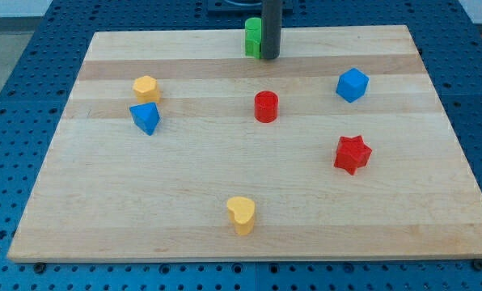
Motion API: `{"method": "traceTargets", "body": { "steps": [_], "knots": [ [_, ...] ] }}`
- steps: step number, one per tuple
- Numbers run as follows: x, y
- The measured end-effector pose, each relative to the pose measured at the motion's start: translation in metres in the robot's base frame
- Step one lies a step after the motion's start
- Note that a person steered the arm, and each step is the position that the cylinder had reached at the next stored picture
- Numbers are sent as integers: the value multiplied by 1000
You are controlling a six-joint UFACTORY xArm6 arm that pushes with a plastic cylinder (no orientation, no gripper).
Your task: Move the yellow hexagon to the green star
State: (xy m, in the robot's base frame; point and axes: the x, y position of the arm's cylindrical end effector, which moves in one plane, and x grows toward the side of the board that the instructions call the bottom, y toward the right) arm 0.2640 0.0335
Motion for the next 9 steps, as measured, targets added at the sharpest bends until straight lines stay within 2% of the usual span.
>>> {"method": "traceTargets", "body": {
  "steps": [2, 3, 5, 7, 8, 9],
  "knots": [
    [44, -10],
    [47, -42],
    [24, -177],
    [33, -298],
    [71, -298],
    [77, -255]
  ]
}}
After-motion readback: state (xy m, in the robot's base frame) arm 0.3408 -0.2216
